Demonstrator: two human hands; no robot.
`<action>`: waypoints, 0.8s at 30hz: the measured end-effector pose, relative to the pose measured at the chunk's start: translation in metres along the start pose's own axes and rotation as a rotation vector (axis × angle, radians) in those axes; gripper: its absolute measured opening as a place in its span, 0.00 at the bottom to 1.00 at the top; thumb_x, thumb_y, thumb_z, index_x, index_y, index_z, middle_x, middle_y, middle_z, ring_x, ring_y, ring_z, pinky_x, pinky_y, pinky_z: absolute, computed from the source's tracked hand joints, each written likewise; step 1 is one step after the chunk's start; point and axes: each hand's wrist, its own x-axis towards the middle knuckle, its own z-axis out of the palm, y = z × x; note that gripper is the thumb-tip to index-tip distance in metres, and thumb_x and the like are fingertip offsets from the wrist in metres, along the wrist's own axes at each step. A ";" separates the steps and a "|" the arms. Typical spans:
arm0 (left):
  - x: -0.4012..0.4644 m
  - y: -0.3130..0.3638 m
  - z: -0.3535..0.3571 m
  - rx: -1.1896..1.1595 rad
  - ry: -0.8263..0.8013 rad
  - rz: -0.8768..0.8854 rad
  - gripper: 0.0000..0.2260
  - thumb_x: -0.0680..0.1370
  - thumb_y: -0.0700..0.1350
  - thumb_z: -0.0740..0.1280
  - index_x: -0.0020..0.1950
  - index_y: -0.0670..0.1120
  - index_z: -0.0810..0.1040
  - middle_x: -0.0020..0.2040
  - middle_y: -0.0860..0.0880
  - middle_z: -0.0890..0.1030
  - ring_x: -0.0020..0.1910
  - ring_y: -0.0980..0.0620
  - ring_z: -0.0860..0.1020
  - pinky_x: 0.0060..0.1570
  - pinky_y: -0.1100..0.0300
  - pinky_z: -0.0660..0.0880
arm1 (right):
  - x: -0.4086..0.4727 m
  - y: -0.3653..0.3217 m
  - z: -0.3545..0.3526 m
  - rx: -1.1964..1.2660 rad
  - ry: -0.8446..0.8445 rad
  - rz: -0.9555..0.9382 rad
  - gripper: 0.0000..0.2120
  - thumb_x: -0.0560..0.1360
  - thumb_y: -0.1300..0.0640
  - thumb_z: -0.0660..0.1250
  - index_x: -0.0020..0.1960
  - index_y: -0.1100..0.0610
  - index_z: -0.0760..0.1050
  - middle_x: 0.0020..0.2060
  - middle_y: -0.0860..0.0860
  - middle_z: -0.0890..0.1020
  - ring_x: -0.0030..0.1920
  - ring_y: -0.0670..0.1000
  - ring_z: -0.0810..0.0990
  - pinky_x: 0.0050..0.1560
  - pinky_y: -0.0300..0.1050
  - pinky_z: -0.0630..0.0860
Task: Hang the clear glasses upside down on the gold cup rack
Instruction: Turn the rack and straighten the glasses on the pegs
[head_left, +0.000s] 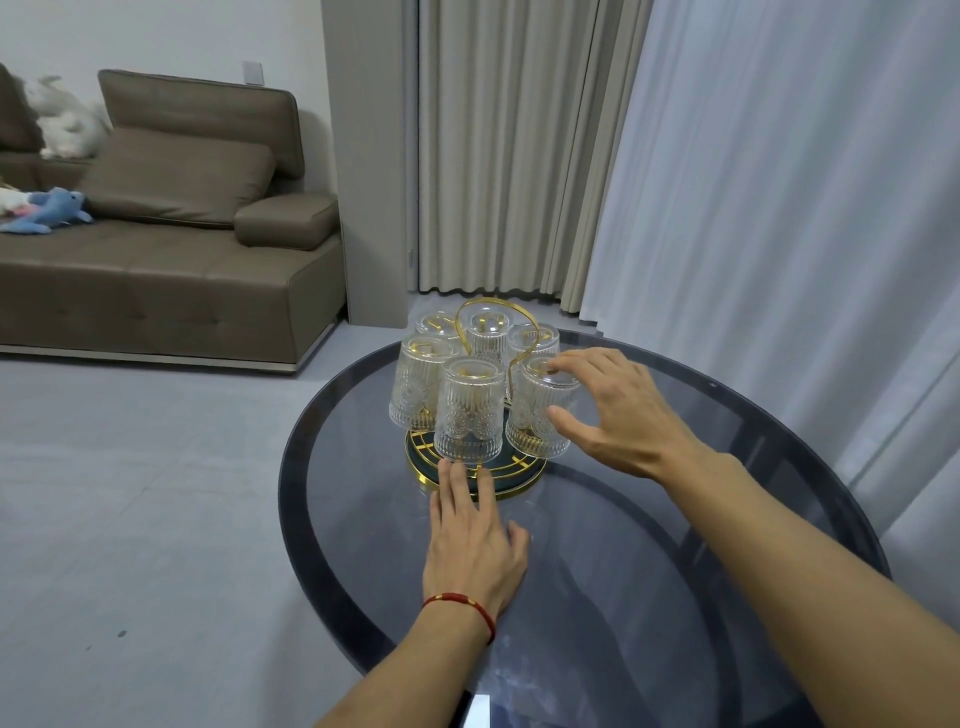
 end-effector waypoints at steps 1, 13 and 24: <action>0.000 0.000 0.000 0.000 0.002 0.000 0.32 0.81 0.54 0.54 0.81 0.44 0.47 0.82 0.37 0.44 0.80 0.41 0.38 0.79 0.43 0.47 | -0.001 0.001 -0.001 -0.001 -0.001 -0.003 0.25 0.78 0.41 0.63 0.72 0.49 0.72 0.70 0.47 0.77 0.71 0.49 0.70 0.69 0.52 0.67; 0.000 -0.001 0.002 0.012 0.012 0.008 0.31 0.80 0.52 0.54 0.80 0.43 0.49 0.81 0.36 0.46 0.80 0.39 0.40 0.78 0.41 0.50 | 0.000 0.009 -0.006 0.038 -0.002 -0.013 0.22 0.77 0.42 0.65 0.70 0.48 0.75 0.70 0.47 0.76 0.72 0.47 0.69 0.69 0.49 0.67; -0.001 -0.002 0.001 -0.005 0.031 0.022 0.30 0.81 0.51 0.55 0.80 0.43 0.51 0.82 0.38 0.48 0.80 0.40 0.41 0.78 0.42 0.52 | 0.056 0.000 0.001 0.653 -0.021 0.404 0.31 0.80 0.43 0.55 0.81 0.52 0.56 0.71 0.55 0.78 0.67 0.51 0.71 0.63 0.50 0.62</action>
